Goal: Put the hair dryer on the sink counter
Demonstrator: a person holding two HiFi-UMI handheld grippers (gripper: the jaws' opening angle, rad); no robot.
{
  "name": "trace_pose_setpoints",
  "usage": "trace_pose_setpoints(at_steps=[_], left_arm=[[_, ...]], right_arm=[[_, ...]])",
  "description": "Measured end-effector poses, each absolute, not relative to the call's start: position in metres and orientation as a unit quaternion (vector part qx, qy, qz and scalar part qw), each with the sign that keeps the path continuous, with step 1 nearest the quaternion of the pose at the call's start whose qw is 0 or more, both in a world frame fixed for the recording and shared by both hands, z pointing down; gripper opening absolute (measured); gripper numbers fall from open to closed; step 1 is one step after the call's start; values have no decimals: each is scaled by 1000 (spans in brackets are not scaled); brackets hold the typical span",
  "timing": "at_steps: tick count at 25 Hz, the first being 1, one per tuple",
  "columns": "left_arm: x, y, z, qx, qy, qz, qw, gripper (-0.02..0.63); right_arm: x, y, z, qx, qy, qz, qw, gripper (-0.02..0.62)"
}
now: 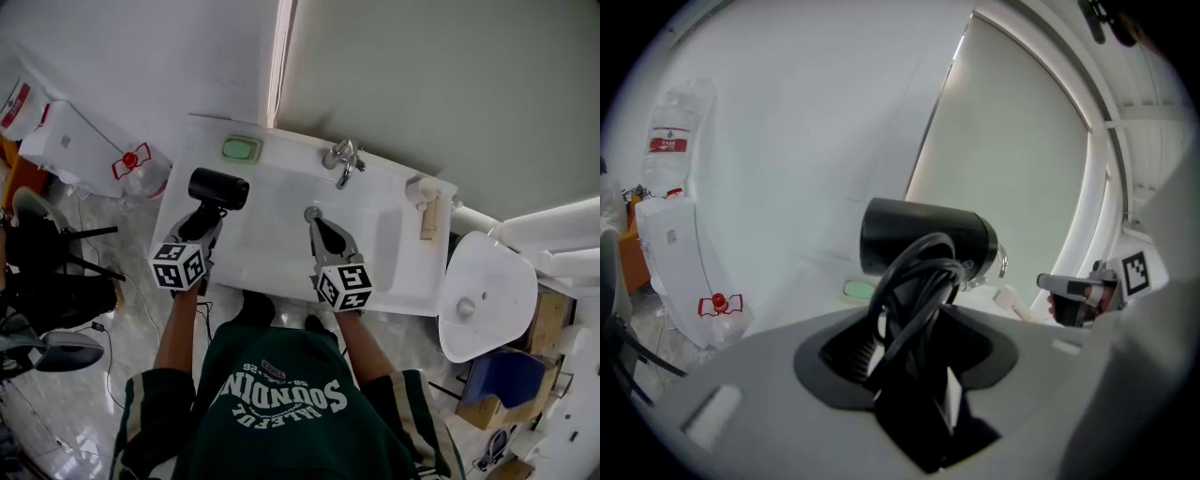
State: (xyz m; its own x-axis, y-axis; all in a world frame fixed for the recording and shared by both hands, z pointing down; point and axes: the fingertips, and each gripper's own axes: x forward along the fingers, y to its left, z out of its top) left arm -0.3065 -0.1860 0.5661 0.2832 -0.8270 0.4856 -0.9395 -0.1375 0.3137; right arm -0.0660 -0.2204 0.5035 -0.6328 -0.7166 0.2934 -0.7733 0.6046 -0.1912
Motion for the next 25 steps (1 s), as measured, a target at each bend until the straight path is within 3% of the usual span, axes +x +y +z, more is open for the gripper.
trace_pose_setpoints(at_steps=[25], left_arm=[[-371,-192,654,718,-581,123,365,239]], right_arm=[[-110,-236,551,439,-867,185,145,2]])
